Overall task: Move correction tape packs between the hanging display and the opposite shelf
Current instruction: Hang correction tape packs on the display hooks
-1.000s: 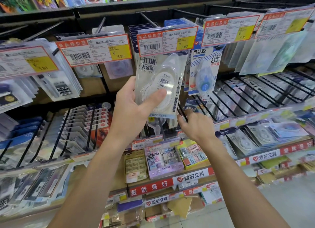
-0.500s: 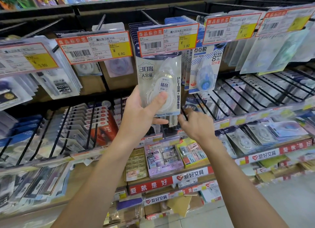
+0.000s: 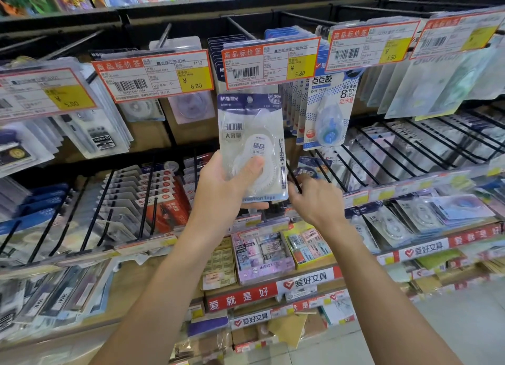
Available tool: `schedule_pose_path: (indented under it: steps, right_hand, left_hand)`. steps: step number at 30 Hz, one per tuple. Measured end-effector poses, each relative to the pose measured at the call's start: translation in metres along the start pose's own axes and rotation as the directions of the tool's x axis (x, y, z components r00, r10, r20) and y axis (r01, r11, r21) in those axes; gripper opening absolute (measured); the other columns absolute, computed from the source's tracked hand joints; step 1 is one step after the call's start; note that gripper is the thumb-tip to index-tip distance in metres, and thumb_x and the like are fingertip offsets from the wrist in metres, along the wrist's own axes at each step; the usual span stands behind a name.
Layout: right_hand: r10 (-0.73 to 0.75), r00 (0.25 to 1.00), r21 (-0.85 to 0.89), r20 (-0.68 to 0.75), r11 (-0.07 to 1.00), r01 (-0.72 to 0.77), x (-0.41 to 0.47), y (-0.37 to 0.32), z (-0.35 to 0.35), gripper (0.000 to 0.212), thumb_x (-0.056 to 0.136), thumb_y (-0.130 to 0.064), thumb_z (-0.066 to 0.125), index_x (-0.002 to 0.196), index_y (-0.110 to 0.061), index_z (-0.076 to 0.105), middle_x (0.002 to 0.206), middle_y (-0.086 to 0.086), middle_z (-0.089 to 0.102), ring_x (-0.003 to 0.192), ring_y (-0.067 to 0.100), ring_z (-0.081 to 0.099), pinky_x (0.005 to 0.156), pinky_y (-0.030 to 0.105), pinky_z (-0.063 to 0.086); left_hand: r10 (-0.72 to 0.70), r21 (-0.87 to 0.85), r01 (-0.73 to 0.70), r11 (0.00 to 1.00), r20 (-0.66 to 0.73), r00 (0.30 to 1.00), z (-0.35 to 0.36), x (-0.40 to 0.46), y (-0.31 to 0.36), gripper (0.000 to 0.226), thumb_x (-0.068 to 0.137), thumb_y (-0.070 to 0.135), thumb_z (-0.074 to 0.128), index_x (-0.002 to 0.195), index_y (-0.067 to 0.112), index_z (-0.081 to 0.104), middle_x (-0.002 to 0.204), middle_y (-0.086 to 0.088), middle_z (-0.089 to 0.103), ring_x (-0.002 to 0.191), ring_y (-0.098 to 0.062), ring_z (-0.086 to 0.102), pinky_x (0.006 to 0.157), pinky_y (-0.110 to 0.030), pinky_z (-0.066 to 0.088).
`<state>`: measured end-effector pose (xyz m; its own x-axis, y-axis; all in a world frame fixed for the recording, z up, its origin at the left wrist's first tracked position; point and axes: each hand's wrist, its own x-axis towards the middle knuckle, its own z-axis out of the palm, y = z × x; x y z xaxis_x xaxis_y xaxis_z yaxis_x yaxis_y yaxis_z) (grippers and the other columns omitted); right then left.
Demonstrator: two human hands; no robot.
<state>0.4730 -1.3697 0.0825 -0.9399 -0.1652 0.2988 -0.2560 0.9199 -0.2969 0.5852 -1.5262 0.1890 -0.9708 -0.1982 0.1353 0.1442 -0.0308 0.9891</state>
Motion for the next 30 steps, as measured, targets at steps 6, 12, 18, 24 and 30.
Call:
schedule_pose_path:
  steps: [6,12,18,24,30]
  right_hand:
    - [-0.009,1.000,-0.011,0.012,1.000,0.009,0.000,0.000,-0.002,0.048,0.103,-0.049,0.037,0.101,-0.010,0.065,0.087,0.015,0.072,0.083,0.036,0.066,0.060,0.033,0.031]
    - [-0.014,1.000,-0.002,0.000,1.000,0.014,-0.001,-0.001,-0.001,0.049,0.102,-0.048,0.034,0.101,-0.010,0.065,0.086,0.015,0.071,0.084,0.036,0.067,0.061,0.033,0.030]
    - [-0.001,1.000,0.002,-0.017,1.000,0.001,-0.002,-0.001,-0.002,0.046,0.103,-0.045,0.038,0.105,-0.008,0.067,0.089,0.017,0.072,0.087,0.036,0.067,0.062,0.034,0.031]
    - [0.026,1.000,0.004,0.011,1.000,-0.026,-0.002,-0.003,-0.004,0.044,0.102,-0.044,0.041,0.101,-0.008,0.067,0.090,0.017,0.072,0.087,0.038,0.066,0.063,0.034,0.032]
    - [0.023,1.000,0.005,-0.020,1.000,-0.023,-0.002,-0.002,-0.001,0.043,0.102,-0.043,0.042,0.106,-0.010,0.068,0.089,0.017,0.073,0.086,0.038,0.067,0.062,0.034,0.031]
  left_hand:
    - [0.082,0.043,-0.083,0.996,0.037,0.996,0.003,-0.005,0.005,0.037,0.097,0.017,0.063,0.133,0.017,0.055,0.117,0.005,0.072,0.098,-0.013,0.074,0.059,-0.030,0.061]
    - [0.112,0.011,-0.113,0.994,0.037,0.993,0.005,0.003,0.020,0.032,0.098,0.017,0.063,0.130,0.013,0.057,0.118,-0.001,0.072,0.097,-0.019,0.074,0.056,-0.032,0.060]
    - [0.017,-0.064,-0.016,0.998,0.019,1.000,0.011,0.010,0.028,0.030,0.097,0.024,0.065,0.127,0.021,0.061,0.116,0.007,0.073,0.103,-0.011,0.072,0.062,-0.034,0.062]
    - [0.043,-0.099,-0.043,0.994,-0.006,0.999,0.018,0.006,0.026,0.029,0.098,0.021,0.063,0.127,0.017,0.061,0.110,0.004,0.075,0.093,-0.012,0.075,0.057,-0.032,0.061]
    - [0.041,-0.092,-0.041,0.995,-0.004,0.999,0.019,0.009,0.010,0.032,0.098,0.016,0.063,0.130,0.017,0.058,0.110,0.008,0.074,0.096,-0.008,0.074,0.064,-0.030,0.061]
